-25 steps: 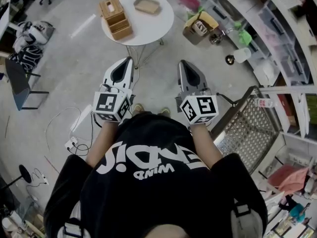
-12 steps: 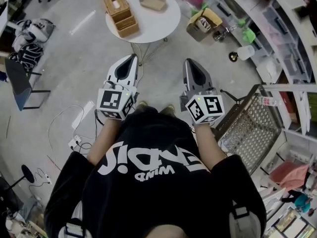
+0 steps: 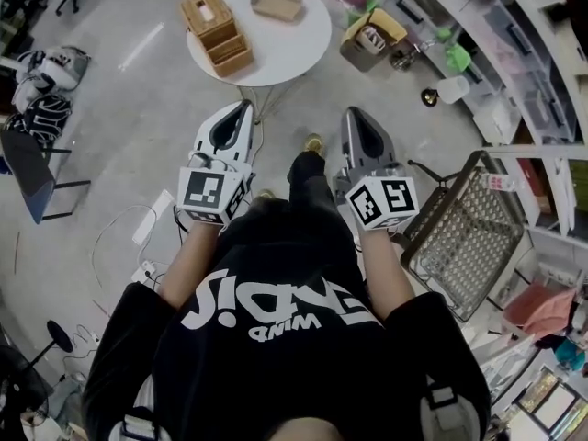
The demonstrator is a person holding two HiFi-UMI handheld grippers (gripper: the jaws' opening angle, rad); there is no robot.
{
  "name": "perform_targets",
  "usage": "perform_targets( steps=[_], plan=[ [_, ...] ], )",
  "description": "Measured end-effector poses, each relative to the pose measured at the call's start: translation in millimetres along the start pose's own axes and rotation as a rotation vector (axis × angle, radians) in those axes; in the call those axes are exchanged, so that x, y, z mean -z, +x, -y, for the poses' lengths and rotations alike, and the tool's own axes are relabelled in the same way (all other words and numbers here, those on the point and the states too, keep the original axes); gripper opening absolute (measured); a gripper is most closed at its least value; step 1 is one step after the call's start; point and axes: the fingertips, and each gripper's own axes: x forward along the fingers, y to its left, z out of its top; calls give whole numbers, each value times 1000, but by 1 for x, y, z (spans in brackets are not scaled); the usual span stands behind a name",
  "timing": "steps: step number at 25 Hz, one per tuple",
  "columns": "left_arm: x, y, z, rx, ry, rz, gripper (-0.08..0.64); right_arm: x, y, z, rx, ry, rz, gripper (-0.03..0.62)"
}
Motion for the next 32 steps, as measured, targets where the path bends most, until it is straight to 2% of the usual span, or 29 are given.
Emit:
perform_targets(
  steps=[6,12,21,27,32],
  plan=[
    [3,41,-21,-13,-13,0,2,3,46,25,-23,-2,-14,-3],
    [-5,106,-46,-47,-34,3,2,-11,112,63,-68,-31,-39,-3],
    [-31,198,-90,-156,-33,17,2,-39,207,120,-176,-40,-86,-3],
    [-35,234,-108,-230,-40,1,2,-46,252,151,-227,-22,-116,-3],
    [-35,248,-123,-250,-42,-19,2,-45,283,157,-243,3,-141,-3]
  ],
)
